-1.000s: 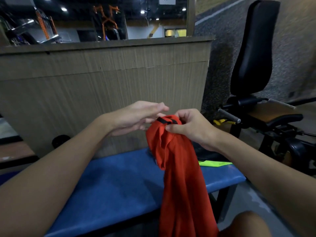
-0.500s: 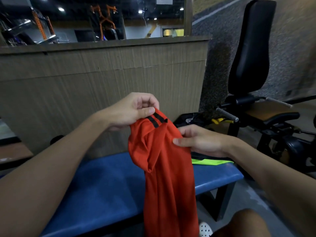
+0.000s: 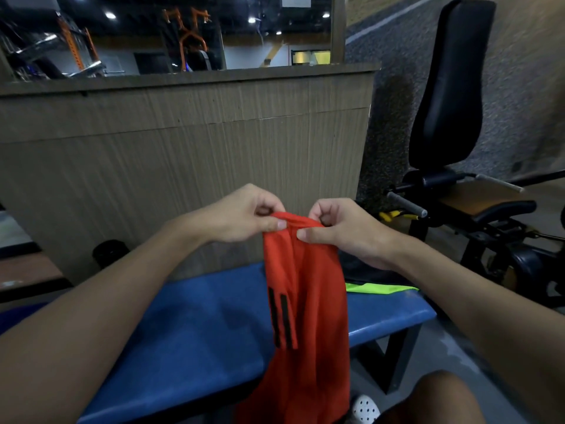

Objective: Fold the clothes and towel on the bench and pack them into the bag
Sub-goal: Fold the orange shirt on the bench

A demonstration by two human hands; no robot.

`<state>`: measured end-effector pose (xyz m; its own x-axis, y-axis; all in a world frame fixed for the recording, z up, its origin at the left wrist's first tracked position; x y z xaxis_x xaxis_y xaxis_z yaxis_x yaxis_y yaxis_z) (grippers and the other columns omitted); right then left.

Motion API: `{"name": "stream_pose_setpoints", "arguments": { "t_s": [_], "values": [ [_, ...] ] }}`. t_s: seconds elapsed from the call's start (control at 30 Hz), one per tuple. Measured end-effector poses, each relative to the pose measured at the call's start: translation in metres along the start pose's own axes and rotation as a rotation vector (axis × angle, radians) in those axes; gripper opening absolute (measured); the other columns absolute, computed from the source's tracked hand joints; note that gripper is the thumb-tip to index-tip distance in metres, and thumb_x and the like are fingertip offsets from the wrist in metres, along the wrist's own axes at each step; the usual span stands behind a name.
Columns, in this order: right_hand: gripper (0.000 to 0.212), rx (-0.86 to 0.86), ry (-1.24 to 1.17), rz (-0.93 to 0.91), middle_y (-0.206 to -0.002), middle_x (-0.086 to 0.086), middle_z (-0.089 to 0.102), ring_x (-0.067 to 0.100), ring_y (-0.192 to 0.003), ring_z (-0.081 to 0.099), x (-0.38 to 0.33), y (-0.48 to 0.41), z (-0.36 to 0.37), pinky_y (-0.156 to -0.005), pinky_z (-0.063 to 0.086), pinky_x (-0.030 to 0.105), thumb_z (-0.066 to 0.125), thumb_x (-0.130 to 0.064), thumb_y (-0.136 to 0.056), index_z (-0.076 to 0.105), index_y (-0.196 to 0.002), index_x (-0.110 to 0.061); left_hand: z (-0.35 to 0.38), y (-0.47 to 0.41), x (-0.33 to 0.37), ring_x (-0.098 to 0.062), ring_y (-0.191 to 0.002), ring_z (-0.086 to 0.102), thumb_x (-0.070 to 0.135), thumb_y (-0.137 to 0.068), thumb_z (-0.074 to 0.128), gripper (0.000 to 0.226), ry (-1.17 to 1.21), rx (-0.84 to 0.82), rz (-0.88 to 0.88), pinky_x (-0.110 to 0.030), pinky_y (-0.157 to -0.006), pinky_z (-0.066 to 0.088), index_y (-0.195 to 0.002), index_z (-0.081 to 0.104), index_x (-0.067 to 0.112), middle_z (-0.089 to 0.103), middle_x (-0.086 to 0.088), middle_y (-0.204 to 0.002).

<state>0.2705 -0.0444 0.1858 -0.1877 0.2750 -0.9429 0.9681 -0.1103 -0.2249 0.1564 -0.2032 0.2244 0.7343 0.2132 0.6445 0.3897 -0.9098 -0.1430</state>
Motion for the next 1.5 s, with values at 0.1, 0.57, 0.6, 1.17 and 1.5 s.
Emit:
{"name": "stream_pose_setpoints", "arguments": {
  "t_s": [0.1,0.57,0.6,1.17,1.5],
  "values": [
    [0.008,-0.214,0.038,0.122,-0.079,0.006,0.064,0.013,-0.069,0.059,0.007,0.009,-0.009,-0.062,0.049,0.021,0.07,-0.006,-0.086,0.063,-0.088,-0.003,-0.011,0.0,0.003,-0.002,-0.073,0.064,-0.011,-0.091,0.059,0.021,0.032,0.078,0.037,-0.015,-0.069,0.05,-0.089,0.067,0.009,0.07,-0.004,-0.081],
    [0.017,0.035,0.069,-0.031,-0.064,0.0,0.061,0.007,-0.058,0.052,-0.013,0.002,0.0,-0.052,0.041,0.018,0.074,-0.01,-0.085,0.059,-0.079,-0.005,0.017,-0.001,0.006,-0.011,-0.115,0.065,0.03,-0.08,0.078,0.06,0.178,-0.126,-0.067,-0.028,-0.103,0.049,-0.133,0.058,0.011,0.069,-0.006,-0.124],
    [0.017,0.05,0.053,-0.027,-0.066,0.002,0.062,0.009,-0.06,0.053,-0.014,0.001,0.0,-0.053,0.042,0.02,0.075,-0.011,-0.084,0.059,-0.079,-0.006,0.018,-0.002,0.007,-0.014,-0.106,0.068,0.024,-0.083,0.076,0.043,0.162,-0.108,-0.05,-0.031,-0.099,0.052,-0.121,0.065,0.007,0.073,-0.012,-0.113],
    [0.01,0.142,0.014,0.018,-0.072,0.012,0.066,0.014,-0.059,0.057,0.0,0.015,-0.019,-0.053,0.047,0.021,0.065,-0.005,-0.092,0.066,-0.088,0.004,0.038,0.001,0.012,-0.015,-0.071,0.061,0.031,-0.088,0.072,0.029,0.184,0.061,-0.011,-0.027,-0.065,0.049,-0.095,0.07,0.003,0.069,-0.015,-0.08],
    [0.009,0.073,0.39,0.136,-0.086,0.021,0.072,0.017,-0.07,0.062,0.01,0.035,-0.05,-0.067,0.053,0.034,0.067,-0.007,-0.091,0.068,-0.084,-0.003,0.026,-0.011,0.004,-0.006,-0.071,0.057,0.008,-0.096,0.058,0.017,-0.084,0.333,0.105,-0.027,-0.07,0.046,-0.083,0.069,0.006,0.069,-0.008,-0.079]
  ]
}}
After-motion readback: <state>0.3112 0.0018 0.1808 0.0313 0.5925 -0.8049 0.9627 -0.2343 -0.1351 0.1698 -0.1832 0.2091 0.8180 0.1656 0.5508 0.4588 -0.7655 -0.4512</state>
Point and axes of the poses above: each hand's wrist, its own y-axis away from the middle knuckle, its own z-axis out of the palm, x = y × z, the point moved 2 cm from there along -y, towards the middle knuckle
